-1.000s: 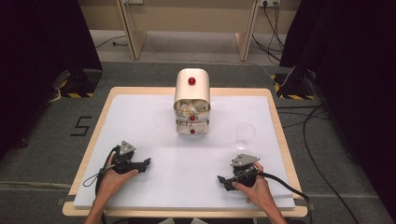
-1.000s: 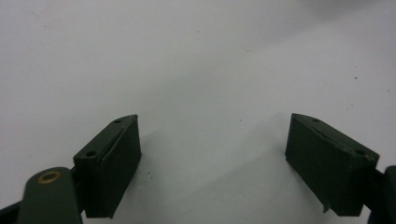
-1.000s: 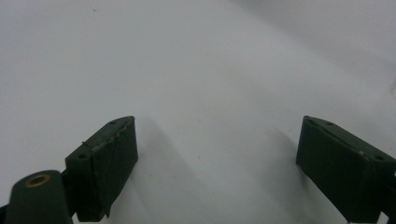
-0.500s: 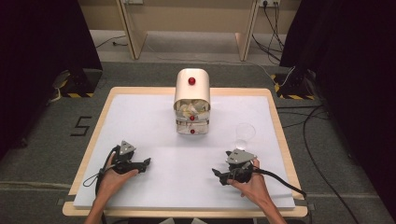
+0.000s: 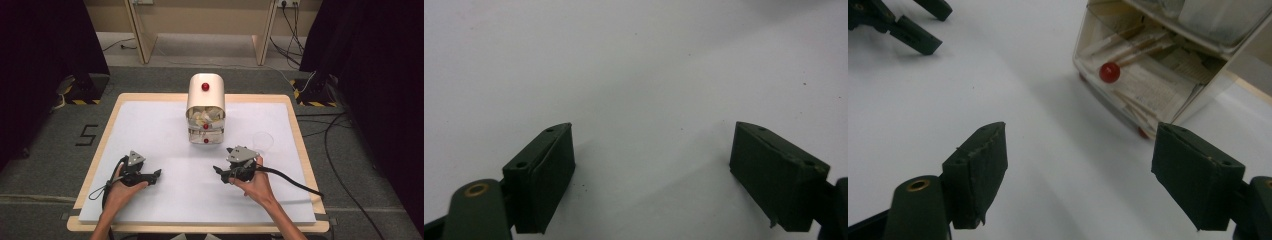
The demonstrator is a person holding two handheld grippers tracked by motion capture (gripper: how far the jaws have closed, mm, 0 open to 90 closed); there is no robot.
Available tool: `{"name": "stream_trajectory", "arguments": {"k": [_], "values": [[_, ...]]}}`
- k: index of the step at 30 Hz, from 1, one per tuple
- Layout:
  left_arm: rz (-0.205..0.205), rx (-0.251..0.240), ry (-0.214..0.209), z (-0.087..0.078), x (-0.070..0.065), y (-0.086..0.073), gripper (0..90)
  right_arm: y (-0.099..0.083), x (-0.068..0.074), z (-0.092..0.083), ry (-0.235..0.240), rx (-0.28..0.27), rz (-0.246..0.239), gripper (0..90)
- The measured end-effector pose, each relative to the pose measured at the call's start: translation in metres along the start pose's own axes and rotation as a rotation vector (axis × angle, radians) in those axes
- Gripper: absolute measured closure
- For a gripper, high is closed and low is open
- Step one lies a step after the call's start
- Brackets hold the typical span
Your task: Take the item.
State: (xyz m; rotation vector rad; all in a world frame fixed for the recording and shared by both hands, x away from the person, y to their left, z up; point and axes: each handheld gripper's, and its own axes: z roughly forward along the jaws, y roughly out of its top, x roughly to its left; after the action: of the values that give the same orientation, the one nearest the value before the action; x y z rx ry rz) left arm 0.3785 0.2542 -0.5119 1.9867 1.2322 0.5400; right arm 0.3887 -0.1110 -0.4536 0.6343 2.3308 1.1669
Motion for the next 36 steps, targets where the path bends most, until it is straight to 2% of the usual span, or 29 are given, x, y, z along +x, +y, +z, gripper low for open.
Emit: {"name": "stream_trajectory", "arguments": {"k": [7,11,17,30,36], "values": [[0.001,0.000,0.000,0.000,0.000,0.000,16.9,0.021,-0.010,0.004,-0.006,-0.055,0.014,24.6],[0.001,0.000,0.000,0.000,0.000,0.000,16.9,0.042,-0.014,0.008,-0.029,-0.092,-0.009,25.1],[0.002,0.000,0.000,0.000,0.000,0.000,16.9,0.063,-0.018,0.011,-0.044,-0.139,-0.019,26.3],[0.001,0.000,0.000,0.000,0.000,0.000,16.9,0.073,-0.029,0.017,-0.078,-0.176,0.002,26.6],[0.001,0.000,0.000,0.000,0.000,0.000,16.9,0.087,-0.029,0.021,-0.087,-0.208,-0.025,25.8]]}}
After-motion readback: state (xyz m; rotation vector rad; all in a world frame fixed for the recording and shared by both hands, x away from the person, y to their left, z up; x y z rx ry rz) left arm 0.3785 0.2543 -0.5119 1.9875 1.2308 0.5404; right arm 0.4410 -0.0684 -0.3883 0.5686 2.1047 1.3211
